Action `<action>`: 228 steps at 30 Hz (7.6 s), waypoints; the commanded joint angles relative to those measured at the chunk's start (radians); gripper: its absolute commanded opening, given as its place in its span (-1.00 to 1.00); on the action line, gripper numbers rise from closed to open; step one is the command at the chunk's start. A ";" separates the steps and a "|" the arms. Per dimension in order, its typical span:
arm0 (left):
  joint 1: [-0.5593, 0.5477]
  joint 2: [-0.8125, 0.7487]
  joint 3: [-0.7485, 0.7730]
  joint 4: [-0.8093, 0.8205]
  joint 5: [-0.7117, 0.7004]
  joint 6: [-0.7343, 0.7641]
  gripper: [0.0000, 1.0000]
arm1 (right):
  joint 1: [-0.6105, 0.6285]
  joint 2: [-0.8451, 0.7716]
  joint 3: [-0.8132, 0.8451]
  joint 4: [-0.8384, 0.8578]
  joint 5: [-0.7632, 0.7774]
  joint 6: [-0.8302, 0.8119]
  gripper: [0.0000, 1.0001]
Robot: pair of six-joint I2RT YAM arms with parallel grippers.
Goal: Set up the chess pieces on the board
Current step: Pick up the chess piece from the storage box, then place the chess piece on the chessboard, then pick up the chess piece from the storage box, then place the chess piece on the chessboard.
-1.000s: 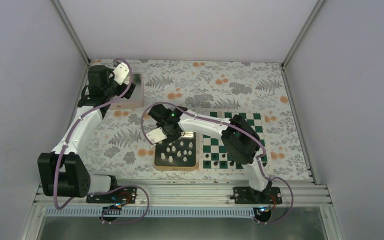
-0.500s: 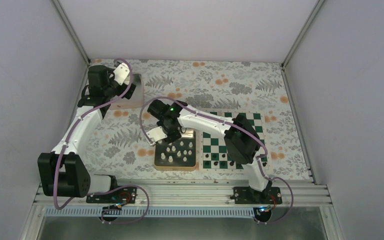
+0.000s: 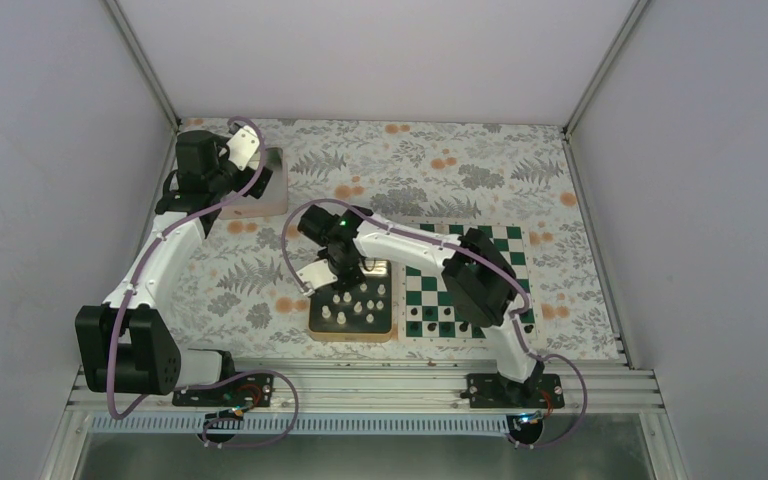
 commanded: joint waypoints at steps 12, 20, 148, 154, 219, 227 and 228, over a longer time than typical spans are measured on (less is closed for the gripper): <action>0.005 0.003 -0.012 0.017 0.014 0.019 1.00 | -0.047 0.078 0.025 0.031 -0.014 0.014 -0.46; 0.004 0.009 -0.009 0.015 0.014 0.022 1.00 | -0.057 0.102 0.040 0.025 -0.021 0.010 -0.50; 0.005 -0.019 -0.011 -0.005 0.041 0.021 1.00 | -0.090 0.031 0.017 -0.011 -0.083 0.164 -0.44; 0.005 -0.018 -0.012 -0.004 0.045 0.020 1.00 | -0.089 0.050 0.017 0.011 -0.070 0.165 -0.43; 0.004 0.001 0.005 -0.020 0.063 0.023 1.00 | -0.596 -0.135 -0.141 -0.044 -0.001 0.136 -0.92; 0.004 -0.004 -0.001 -0.017 0.059 0.024 1.00 | -0.601 -0.073 -0.148 -0.017 0.006 0.142 -0.92; 0.004 -0.002 -0.001 -0.017 0.059 0.025 1.00 | -0.604 -0.069 -0.151 -0.014 0.007 0.144 -0.92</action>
